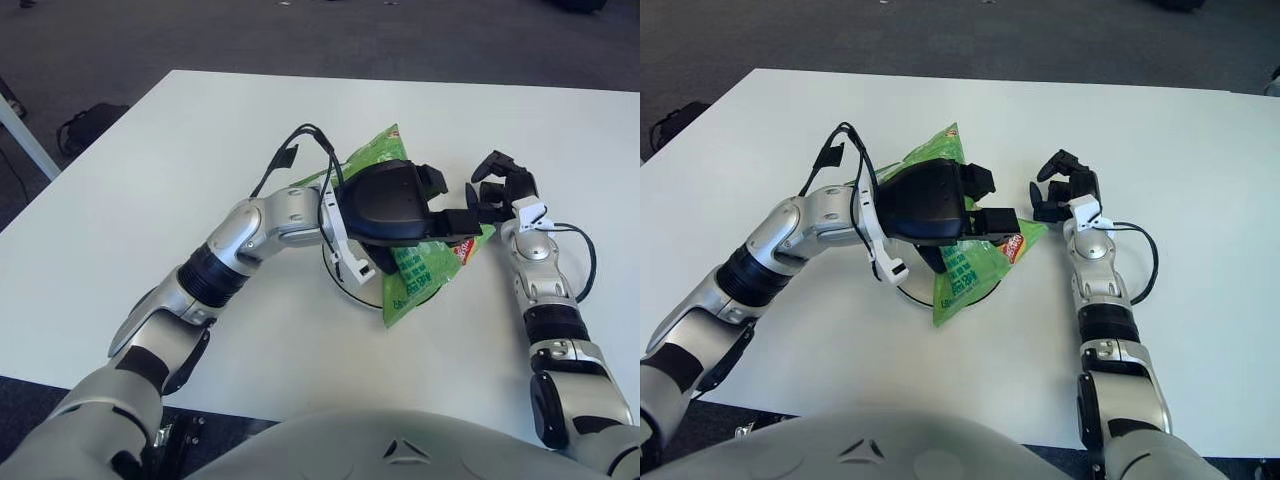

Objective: Put the snack into the plate.

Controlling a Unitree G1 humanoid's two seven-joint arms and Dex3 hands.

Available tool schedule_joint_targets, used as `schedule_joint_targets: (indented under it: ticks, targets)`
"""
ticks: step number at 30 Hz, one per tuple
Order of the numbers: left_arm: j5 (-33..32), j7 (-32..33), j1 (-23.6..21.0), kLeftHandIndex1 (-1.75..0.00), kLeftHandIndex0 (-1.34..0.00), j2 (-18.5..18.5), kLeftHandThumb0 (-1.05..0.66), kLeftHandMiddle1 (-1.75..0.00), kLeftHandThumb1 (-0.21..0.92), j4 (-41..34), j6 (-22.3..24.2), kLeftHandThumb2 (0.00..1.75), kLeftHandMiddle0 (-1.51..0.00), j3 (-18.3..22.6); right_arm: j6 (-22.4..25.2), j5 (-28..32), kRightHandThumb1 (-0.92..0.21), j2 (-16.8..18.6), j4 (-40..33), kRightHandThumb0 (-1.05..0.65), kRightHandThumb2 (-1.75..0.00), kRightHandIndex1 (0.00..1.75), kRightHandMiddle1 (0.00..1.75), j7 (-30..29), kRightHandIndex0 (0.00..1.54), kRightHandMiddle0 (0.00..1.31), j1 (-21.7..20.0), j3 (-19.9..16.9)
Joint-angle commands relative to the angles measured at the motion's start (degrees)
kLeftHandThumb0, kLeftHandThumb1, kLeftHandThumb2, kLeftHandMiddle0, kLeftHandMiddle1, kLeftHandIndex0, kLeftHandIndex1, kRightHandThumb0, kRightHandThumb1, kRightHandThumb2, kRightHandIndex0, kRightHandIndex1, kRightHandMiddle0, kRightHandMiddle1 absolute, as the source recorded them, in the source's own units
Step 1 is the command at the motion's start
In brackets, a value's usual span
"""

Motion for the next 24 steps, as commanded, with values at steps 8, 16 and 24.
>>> schedule_joint_targets:
  ticks: [8, 16, 24]
  targets:
    - [-1.19, 0.03, -2.57, -1.75, -0.64, 0.52, -0.49, -1.75, 0.28, 3.2, -4.82, 1.36, -1.23, 0.43, 3.97, -0.73, -0.27, 1.49, 1.9, -0.5, -1.37, 1.75, 1.75, 0.55, 1.19, 0.65, 4.41, 1.48]
    - [3.17, 3.32, -1.54, -1.75, -0.62, -0.48, -0.48, -1.75, 0.31, 4.46, -6.03, 1.33, -1.24, 0.54, 3.16, -0.98, -0.27, 0.91, 2.39, -0.5, -1.37, 1.75, 1.75, 1.39, 1.23, 0.65, 4.38, 2.07]
    - [4.67, 5.8, 2.44, -1.75, -0.53, -0.99, -0.45, -1.75, 0.42, 8.58, -3.98, 1.18, -1.13, -0.16, 7.49, -1.58, -0.26, 1.21, -5.84, -0.5, -1.38, 1.75, 1.75, 1.25, 1.26, 0.66, 7.1, 3.08]
